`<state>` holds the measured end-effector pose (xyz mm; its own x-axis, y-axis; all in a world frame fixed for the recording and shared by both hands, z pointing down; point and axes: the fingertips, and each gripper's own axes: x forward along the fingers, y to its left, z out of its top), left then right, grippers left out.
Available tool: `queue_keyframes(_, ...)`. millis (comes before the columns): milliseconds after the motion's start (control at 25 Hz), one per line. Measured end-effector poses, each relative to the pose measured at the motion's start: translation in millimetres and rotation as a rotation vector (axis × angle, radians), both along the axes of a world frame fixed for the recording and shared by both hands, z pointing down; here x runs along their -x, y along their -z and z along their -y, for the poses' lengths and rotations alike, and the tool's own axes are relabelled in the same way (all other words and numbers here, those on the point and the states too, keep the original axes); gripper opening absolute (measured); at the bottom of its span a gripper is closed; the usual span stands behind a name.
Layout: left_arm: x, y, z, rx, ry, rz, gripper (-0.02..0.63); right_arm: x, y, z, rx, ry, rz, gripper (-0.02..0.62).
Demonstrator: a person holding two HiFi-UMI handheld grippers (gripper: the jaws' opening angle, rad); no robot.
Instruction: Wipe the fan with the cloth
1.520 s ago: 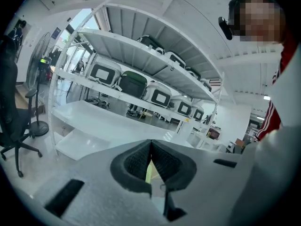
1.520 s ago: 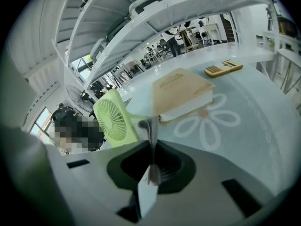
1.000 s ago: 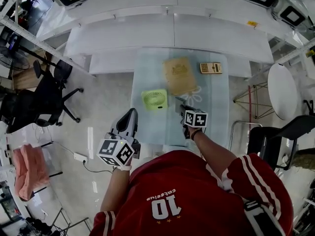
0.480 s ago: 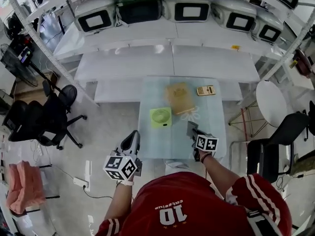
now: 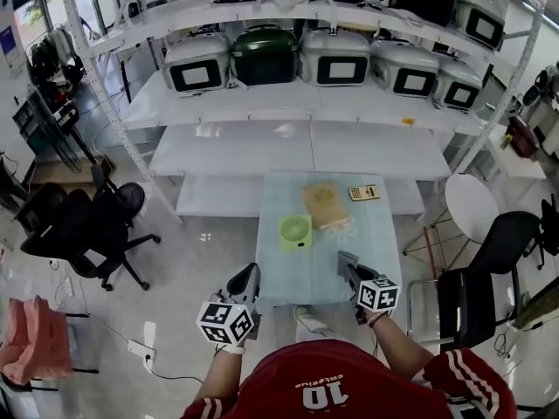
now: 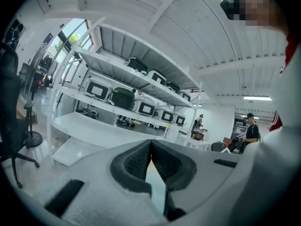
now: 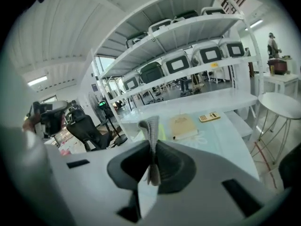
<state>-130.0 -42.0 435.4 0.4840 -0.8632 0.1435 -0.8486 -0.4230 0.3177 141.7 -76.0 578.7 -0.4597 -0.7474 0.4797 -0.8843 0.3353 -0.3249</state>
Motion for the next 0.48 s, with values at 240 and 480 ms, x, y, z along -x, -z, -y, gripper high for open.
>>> queue_keyframes(240, -12.9, 29.5, -26.1, -0.079, -0.053, 0.004, 0.002, 15.6, 67.4, -40.6, -0.111, 0.056, -0.003, 0.025)
queue_keyframes(480, -27.1, 63.9, -46.1, -0.155, -0.105, 0.002, 0.002, 36.9, 143.1, -70.0, -0.252, 0.154, -0.037, 0.025)
